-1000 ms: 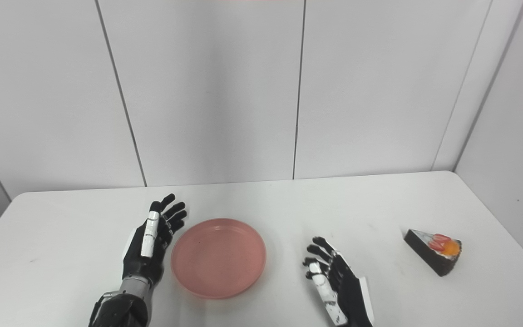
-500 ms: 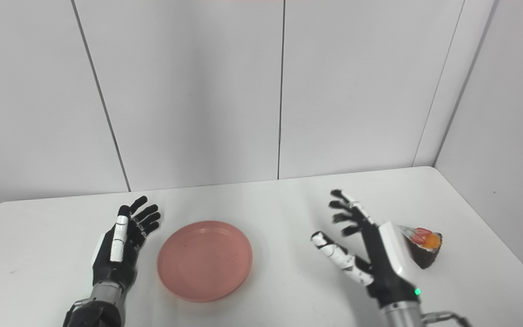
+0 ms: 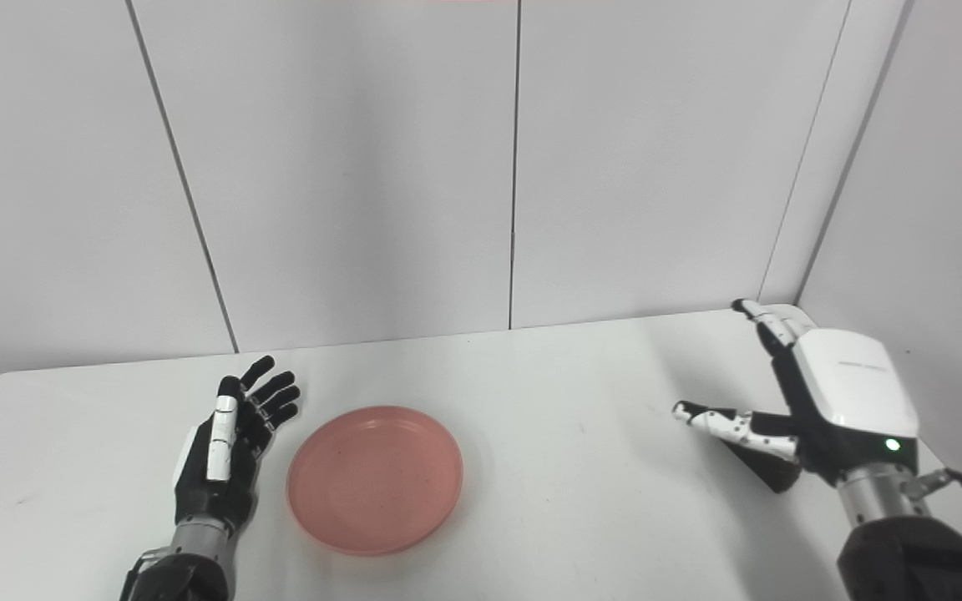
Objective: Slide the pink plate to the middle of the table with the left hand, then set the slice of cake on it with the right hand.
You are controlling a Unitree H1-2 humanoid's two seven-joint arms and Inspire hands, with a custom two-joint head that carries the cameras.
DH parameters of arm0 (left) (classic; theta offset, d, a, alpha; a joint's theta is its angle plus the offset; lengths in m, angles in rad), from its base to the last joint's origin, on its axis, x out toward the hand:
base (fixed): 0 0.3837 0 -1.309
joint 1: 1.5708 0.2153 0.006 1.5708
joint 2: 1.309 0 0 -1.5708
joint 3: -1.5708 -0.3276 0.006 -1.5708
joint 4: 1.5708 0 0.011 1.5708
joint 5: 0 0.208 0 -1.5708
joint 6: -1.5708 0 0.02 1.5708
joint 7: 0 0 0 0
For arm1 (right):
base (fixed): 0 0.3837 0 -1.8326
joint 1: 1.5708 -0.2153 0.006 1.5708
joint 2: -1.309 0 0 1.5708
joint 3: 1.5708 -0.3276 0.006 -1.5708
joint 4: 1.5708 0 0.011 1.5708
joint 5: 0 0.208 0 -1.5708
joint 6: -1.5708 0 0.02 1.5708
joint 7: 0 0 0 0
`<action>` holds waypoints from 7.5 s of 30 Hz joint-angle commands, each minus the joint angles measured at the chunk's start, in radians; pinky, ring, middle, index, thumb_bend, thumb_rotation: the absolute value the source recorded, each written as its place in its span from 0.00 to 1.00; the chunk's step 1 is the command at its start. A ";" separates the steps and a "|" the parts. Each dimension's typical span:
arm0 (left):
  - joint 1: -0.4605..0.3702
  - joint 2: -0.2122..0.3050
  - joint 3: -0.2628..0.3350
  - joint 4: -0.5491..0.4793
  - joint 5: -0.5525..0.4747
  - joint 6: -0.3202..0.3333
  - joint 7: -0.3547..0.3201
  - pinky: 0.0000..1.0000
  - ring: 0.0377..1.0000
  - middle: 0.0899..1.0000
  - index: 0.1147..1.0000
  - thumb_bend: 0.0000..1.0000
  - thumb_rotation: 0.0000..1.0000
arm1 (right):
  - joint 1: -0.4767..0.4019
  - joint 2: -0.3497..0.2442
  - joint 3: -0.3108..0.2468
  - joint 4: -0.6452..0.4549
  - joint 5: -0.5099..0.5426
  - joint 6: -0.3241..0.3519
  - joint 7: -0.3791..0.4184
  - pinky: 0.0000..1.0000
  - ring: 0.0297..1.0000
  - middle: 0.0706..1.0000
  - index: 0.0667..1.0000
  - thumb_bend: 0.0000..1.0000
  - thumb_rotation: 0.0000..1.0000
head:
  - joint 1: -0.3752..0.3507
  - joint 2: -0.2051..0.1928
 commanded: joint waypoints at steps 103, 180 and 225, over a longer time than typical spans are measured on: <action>0.086 -0.095 -0.093 -0.208 0.082 0.131 0.066 0.78 0.72 0.76 0.77 0.70 0.92 | -0.277 -0.031 0.166 0.086 0.326 -0.068 -0.063 0.24 0.28 0.42 0.46 0.53 0.00 | 0.246 0.017; 0.107 -0.154 -0.137 -0.221 0.174 0.132 0.164 0.73 0.67 0.74 0.81 0.66 0.99 | -0.394 0.272 0.519 0.644 0.273 -0.451 -0.091 0.58 0.71 0.76 0.74 0.96 0.65 | 0.443 0.027; 0.122 -0.165 -0.101 -0.196 0.257 0.029 0.298 0.96 0.93 0.95 0.92 0.70 1.00 | -0.156 0.531 0.061 0.695 1.101 -0.505 -0.276 0.74 0.79 0.81 0.79 0.74 0.92 | 0.437 0.036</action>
